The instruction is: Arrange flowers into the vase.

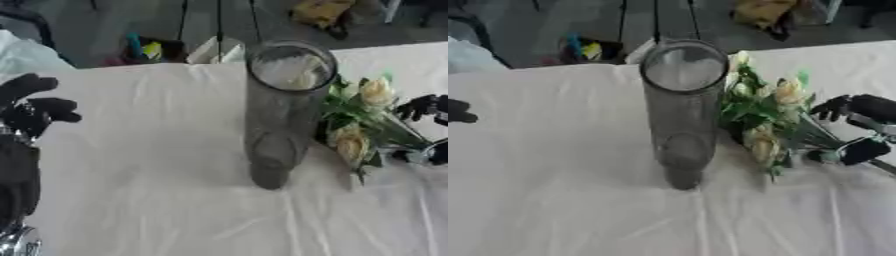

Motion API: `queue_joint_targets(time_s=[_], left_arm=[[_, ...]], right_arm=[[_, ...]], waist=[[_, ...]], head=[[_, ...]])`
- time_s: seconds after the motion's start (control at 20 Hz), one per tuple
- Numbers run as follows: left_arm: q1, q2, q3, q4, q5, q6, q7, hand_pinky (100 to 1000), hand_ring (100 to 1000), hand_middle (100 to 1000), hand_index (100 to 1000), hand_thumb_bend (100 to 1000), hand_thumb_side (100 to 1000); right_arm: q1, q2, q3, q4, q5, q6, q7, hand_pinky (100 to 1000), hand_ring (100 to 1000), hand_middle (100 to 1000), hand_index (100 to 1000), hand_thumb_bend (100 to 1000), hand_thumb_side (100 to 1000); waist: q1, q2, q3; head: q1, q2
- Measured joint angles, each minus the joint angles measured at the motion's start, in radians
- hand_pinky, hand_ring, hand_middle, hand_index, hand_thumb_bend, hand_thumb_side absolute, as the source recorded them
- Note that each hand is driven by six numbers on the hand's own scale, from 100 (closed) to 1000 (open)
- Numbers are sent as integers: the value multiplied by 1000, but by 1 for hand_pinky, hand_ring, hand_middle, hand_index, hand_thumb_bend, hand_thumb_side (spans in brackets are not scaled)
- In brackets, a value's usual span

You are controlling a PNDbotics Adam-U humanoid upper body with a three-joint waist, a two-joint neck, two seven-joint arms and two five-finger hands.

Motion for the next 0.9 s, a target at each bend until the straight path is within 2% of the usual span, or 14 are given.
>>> queue_joint_targets(time_s=[0.2,0.5,0.6,0.75,0.9], left_arm=[[0,0,0,0,0,0,-1,592,633,712,818,107,1000],[-1,0,-5,0,-2,-2,-6,593,633,711,816,107,1000],[-1,0,-6,0,-2,-1,-7,593,633,711,815,107,1000],[-1,0,-6,0,-2,1,-9,593,634,710,814,108,1000],[-1,0,-6,0,-2,1,-9,593,634,710,814,108,1000]], right_arm=[[9,0,-5,0,3,-4,-29,682,599,558,801,437,530],[35,0,-5,-16,1,-4,-62,630,527,480,728,368,522],[38,0,-5,-24,-3,-5,-62,594,489,439,678,321,517],[46,0,-4,-32,-10,-6,-59,565,469,417,645,263,517],[46,0,-4,-33,-17,-5,-57,538,455,398,621,168,508]], waist=[[0,3,3],[0,3,3],[0,5,3],[0,6,2],[0,8,2]], head=[[-2,-2],[-3,-2],[-3,-2],[-3,-2],[-3,-2]])
